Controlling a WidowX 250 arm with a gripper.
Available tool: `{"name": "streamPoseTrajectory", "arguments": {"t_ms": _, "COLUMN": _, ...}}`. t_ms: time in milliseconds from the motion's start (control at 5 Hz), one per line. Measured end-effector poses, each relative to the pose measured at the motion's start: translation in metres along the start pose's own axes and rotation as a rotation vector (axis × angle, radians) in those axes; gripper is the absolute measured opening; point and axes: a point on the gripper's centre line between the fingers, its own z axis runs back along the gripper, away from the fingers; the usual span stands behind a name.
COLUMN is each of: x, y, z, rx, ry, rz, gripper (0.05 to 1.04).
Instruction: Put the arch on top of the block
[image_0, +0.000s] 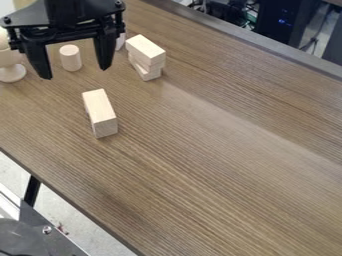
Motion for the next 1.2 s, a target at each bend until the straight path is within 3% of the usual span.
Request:
{"name": "streamPoseTrajectory", "arguments": {"t_ms": 200, "x": -0.003, "y": 0.002, "z": -0.004, "rx": 0.009, "ry": 0.013, "rz": -0.002, "gripper": 1.001}}
{"name": "streamPoseTrajectory", "arguments": {"t_ms": 400, "x": 0.012, "y": 0.0, "z": -0.026, "rx": 0.055, "ry": -0.017, "rz": -0.056, "gripper": 1.001}}
{"name": "streamPoseTrajectory", "arguments": {"t_ms": 600, "x": 0.023, "y": -0.003, "z": -0.035, "rx": 0.041, "ry": -0.001, "rz": -0.062, "gripper": 1.001}}
{"name": "streamPoseTrajectory", "arguments": {"t_ms": 800, "x": 0.031, "y": -0.009, "z": -0.049, "rx": 0.067, "ry": 0.015, "rz": -0.046, "gripper": 1.001}}
{"name": "streamPoseTrajectory", "arguments": {"t_ms": 1200, "x": 0.029, "y": -0.014, "z": -0.076, "rx": 0.05, "ry": 0.085, "rz": 0.005, "gripper": 1.001}}
